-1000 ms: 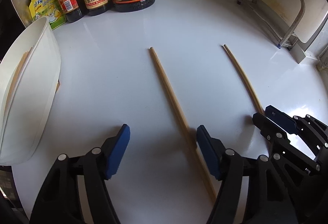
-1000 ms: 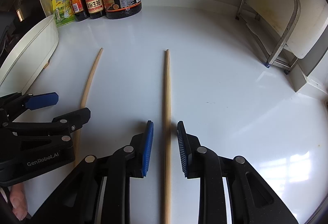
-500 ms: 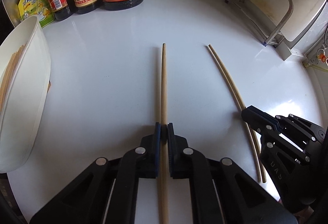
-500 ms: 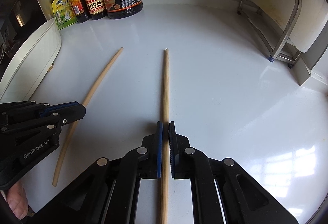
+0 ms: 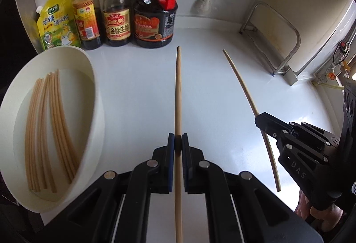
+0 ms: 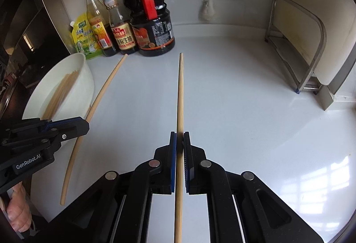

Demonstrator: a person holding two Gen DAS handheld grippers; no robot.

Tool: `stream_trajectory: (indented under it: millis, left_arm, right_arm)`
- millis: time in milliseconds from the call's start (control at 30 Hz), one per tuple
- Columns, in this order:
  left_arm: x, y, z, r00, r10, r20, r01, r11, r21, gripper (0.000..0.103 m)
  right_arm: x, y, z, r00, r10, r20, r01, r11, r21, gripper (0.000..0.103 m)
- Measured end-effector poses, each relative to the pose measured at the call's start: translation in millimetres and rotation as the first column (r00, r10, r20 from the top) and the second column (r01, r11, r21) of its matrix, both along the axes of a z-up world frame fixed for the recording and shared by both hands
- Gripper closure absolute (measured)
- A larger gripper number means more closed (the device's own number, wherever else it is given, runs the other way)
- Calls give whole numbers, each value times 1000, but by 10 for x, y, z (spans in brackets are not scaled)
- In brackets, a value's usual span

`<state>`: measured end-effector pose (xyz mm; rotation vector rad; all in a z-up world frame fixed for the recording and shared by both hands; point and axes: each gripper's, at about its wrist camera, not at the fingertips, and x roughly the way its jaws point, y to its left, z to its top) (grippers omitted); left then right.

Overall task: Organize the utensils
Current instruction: 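Lift both held chopsticks and carry them over the white basin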

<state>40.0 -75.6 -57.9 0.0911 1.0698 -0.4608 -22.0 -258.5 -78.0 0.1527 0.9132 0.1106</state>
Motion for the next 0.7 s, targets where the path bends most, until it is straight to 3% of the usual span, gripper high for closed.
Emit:
stream_trajectory:
  millis: [200,333,467,700]
  left_arm:
    - [207,584,336,995,71,65,-70,997,-15,96]
    - [345,1009,394,986,132,99,-134,991,12,96]
    - [492,1427,357,976,190,107,-195,980,36,96]
    - [773,1919,126,967,248,61,-252,965,77,96]
  right_arm:
    - [200,560,282,997,64,50,-67,996,55,97]
    - [393,1037,395,989,131,75,-135,989,60,97]
    - [623,1496,443,980,180,82,-185,981,58,97]
    - [1010,2158,351,968,251,9,-251,966,60,97]
